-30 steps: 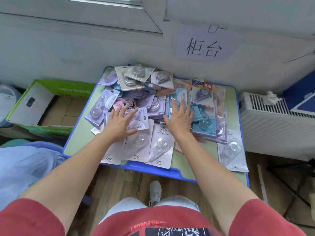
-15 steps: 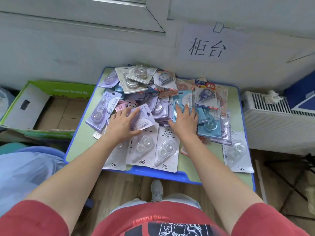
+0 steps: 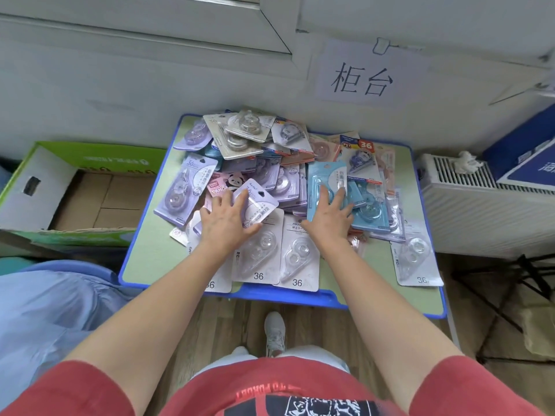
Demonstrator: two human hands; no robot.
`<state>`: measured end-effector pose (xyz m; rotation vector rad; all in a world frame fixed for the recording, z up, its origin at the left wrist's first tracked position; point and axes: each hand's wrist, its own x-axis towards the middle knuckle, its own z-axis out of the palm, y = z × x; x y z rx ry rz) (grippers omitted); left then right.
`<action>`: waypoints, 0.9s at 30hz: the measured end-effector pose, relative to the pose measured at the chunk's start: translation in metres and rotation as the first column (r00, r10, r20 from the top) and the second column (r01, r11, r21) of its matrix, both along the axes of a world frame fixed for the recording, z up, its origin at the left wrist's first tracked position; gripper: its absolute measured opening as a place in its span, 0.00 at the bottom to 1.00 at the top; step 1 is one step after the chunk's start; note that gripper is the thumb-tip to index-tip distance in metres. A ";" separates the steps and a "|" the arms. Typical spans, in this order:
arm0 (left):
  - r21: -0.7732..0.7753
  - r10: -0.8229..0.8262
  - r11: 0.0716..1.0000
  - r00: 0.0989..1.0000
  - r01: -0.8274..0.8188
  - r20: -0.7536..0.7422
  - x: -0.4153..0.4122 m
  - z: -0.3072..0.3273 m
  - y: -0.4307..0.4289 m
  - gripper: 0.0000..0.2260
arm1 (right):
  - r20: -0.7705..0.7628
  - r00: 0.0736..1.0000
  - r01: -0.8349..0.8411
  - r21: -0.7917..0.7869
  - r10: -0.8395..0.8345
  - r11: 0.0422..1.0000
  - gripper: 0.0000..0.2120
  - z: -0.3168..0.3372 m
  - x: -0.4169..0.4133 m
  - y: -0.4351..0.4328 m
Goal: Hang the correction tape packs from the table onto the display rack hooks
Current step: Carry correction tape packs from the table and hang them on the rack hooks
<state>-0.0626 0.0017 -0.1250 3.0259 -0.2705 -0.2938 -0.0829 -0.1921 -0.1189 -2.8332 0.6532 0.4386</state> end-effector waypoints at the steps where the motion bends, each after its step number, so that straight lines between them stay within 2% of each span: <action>1: -0.011 -0.002 1.000 1.000 0.003 0.009 -0.002 -0.001 0.000 0.37 | -0.005 1.000 0.003 -0.006 -0.003 1.000 0.44 0.000 -0.003 -0.002; 12: -0.063 -0.027 0.998 0.997 0.031 0.066 -0.029 0.004 0.009 0.36 | 0.125 0.991 0.043 0.091 -0.054 0.995 0.45 0.001 -0.049 0.006; 20: -0.136 -0.072 0.988 0.996 0.079 0.061 -0.080 -0.003 0.014 0.34 | 0.177 0.980 0.076 0.087 -0.090 0.993 0.41 -0.008 -0.121 0.024; 27: -0.134 -0.107 0.984 0.991 0.117 0.078 -0.132 -0.003 0.009 0.34 | 0.199 0.971 0.117 0.087 -0.132 0.989 0.41 -0.014 -0.188 0.029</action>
